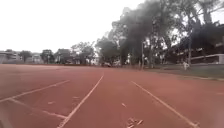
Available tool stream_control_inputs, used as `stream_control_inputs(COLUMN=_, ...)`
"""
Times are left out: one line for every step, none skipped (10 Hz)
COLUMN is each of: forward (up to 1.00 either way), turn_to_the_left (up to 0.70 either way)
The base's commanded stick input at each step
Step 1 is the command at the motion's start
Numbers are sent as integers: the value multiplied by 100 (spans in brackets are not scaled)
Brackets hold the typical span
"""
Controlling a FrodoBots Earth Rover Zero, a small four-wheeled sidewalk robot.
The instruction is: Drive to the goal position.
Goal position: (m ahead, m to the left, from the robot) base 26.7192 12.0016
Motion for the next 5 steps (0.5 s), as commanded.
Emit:
stream_control_inputs(forward=45, turn_to_the_left=0)
stream_control_inputs(forward=45, turn_to_the_left=0)
stream_control_inputs(forward=45, turn_to_the_left=0)
stream_control_inputs(forward=45, turn_to_the_left=0)
stream_control_inputs(forward=45, turn_to_the_left=0)
